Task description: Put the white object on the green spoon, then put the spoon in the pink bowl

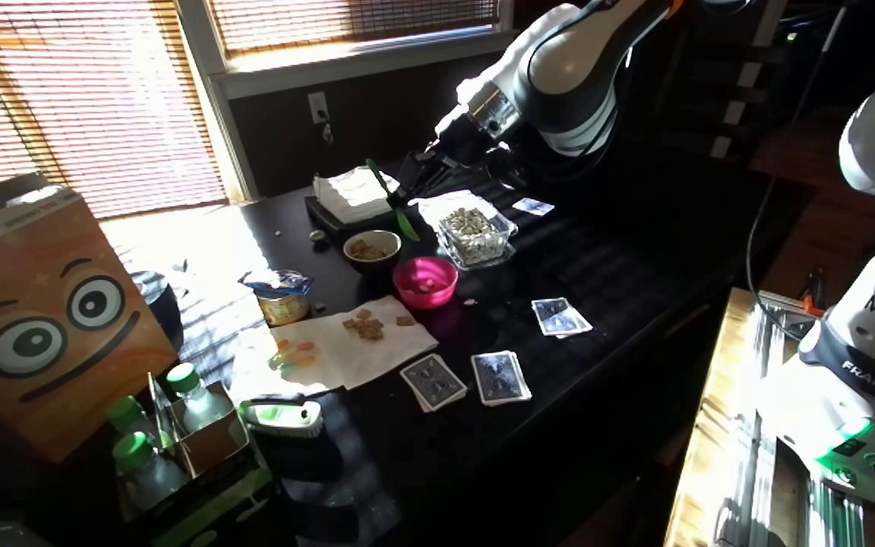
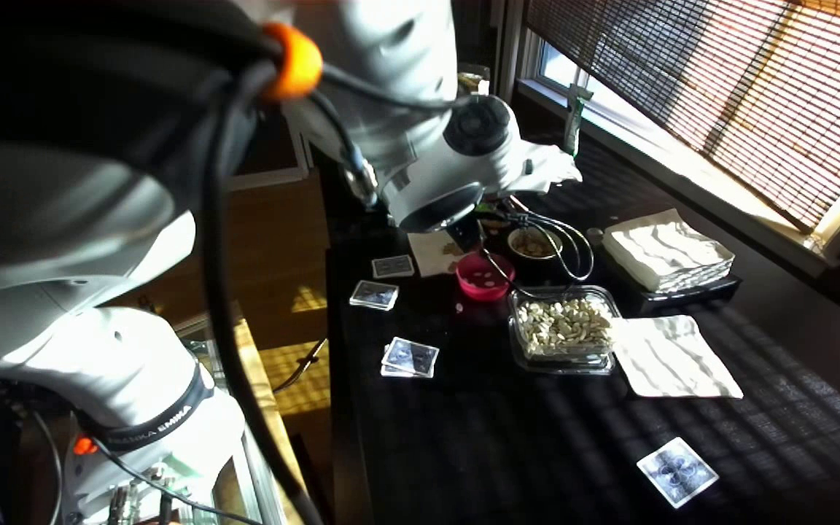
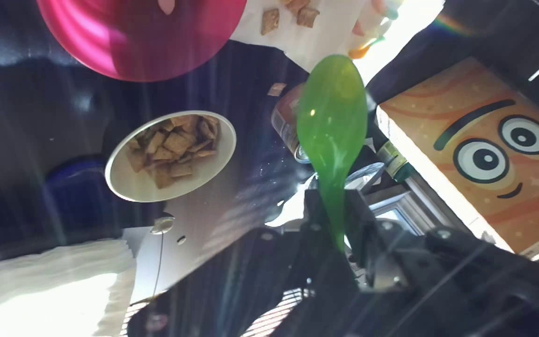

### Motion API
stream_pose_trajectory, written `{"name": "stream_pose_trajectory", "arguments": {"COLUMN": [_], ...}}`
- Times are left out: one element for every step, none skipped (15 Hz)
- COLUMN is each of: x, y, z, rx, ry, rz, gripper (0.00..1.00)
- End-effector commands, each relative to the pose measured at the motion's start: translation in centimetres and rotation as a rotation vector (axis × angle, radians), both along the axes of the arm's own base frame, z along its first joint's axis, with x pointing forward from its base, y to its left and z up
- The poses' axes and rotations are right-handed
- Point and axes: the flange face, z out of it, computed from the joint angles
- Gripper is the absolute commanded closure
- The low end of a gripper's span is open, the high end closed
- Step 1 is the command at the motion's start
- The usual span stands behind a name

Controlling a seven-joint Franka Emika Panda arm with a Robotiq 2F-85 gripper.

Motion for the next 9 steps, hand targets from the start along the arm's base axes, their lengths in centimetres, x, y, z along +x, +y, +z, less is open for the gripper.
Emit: {"name": "stream_pose_trajectory", "arguments": {"x": [-1.07, -1.0, -1.07, -1.13, -1.22, -1.36, -1.59, -1.7, -1.9], "y": [1.22, 1.4, 1.61, 1.64, 1.61, 1.45, 1.25, 1.19, 1.09], "z": [1.92, 2.13, 2.27, 2.29, 2.31, 2.17, 2.06, 2.06, 2.0], "rx": [-0.085, -0.092, -0.102, -0.113, -0.127, -0.14, -0.152, -0.165, -0.182], "ry": [0.107, 0.133, 0.162, 0.189, 0.213, 0.242, 0.278, 0.309, 0.337], "rz": [-0.123, -0.15, -0.173, -0.197, -0.224, -0.248, -0.27, -0.293, -0.318], "gripper": [0.96, 0.96, 0.96, 0.96, 0.96, 0.96, 0.96, 0.96, 0.96]}}
